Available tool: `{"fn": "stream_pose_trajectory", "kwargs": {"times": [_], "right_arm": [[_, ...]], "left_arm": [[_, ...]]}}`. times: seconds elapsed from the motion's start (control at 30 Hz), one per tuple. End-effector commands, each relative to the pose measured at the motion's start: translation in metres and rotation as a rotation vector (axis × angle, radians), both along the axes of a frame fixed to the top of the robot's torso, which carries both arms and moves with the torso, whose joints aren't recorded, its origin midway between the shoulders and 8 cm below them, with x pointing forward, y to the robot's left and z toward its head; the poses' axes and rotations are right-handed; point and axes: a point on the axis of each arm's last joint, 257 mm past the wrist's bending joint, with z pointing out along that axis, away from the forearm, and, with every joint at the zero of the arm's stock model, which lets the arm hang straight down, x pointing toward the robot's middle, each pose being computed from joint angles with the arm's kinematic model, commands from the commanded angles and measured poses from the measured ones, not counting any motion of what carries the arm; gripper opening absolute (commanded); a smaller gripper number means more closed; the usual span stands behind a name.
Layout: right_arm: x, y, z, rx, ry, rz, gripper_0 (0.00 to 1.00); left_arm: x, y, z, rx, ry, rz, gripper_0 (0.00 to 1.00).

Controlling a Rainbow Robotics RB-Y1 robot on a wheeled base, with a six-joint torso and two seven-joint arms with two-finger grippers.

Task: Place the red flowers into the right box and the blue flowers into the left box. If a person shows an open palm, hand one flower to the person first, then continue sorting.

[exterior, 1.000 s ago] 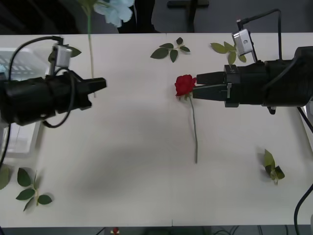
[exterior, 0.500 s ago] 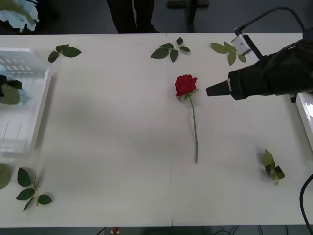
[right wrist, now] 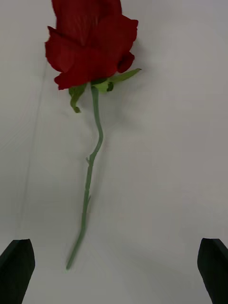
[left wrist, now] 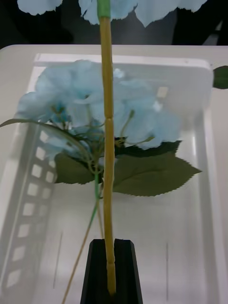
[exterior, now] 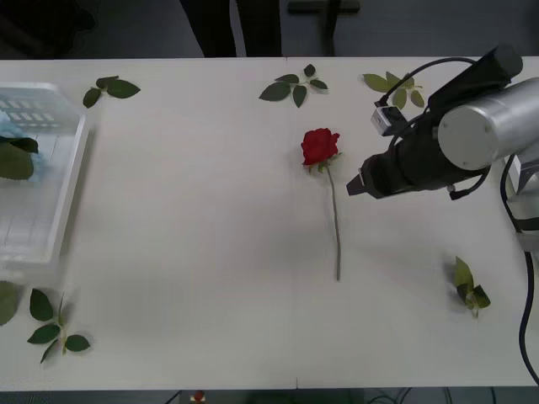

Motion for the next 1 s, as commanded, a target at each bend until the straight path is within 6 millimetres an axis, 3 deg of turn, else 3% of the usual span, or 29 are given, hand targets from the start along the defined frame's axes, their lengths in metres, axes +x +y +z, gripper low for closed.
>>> {"fn": "stream_pose_trajectory", "kwargs": {"times": [0.03, 0.2, 0.47, 0.6, 0.77, 0.87, 0.9, 1.0], "right_arm": [[0.018, 0.006, 0.02, -0.028, -0.087, -0.049, 1.0], [0.023, 0.016, 0.001, -0.09, -0.12, -0.067, 1.0], [0.042, 0.034, -0.029, -0.076, -0.122, -0.088, 1.0], [0.049, 0.04, -0.039, -0.078, -0.121, -0.106, 1.0], [0.056, 0.047, -0.046, -0.089, -0.126, -0.12, 1.0], [0.058, 0.051, -0.052, -0.091, -0.121, -0.126, 1.0], [0.059, 0.052, -0.055, -0.089, -0.12, -0.13, 1.0], [0.062, 0.052, -0.062, -0.084, -0.123, -0.137, 1.0]], "left_arm": [[-0.011, 0.037, 0.006, 0.104, 0.024, 0.026, 0.0], [-0.011, 0.061, -0.01, 0.139, 0.036, 0.087, 0.0], [0.001, 0.067, -0.039, 0.121, 0.012, 0.119, 0.01], [0.003, 0.063, -0.04, 0.113, 0.011, 0.11, 0.43], [0.005, 0.058, -0.041, 0.109, 0.01, 0.097, 0.69], [0.005, 0.05, -0.044, 0.085, 0.017, 0.076, 0.96], [0.005, 0.046, -0.045, 0.07, 0.019, 0.067, 1.0], [0.007, 0.042, -0.045, 0.062, 0.014, 0.056, 1.0]]}}
